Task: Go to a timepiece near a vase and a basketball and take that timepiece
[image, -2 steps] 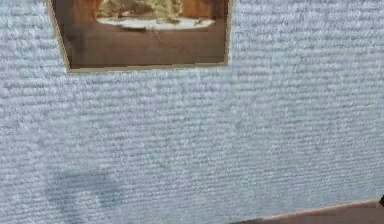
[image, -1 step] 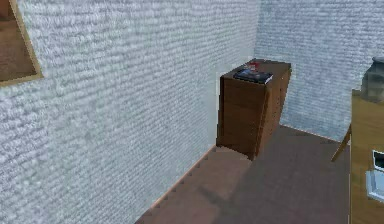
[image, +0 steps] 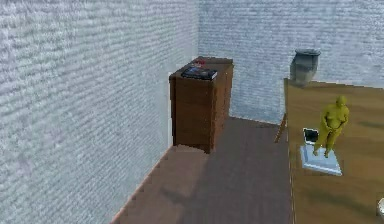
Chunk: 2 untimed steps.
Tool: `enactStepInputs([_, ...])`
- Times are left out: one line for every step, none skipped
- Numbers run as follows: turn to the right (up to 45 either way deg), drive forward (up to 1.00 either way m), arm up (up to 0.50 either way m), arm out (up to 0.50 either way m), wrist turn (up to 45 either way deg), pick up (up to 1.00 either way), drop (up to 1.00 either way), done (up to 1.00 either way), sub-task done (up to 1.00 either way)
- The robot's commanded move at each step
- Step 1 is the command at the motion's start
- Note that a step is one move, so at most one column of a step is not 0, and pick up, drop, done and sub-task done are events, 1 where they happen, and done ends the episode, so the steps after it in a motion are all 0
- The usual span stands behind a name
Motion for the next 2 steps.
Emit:
enactStepInputs([0.0,1.0,0.0,0.0,0.0,0.0,0.0,0.0,0.0])
enactStepInputs([6.0,0.0,0.0,0.0,0.0,0.0,0.0,0.0,0.0])
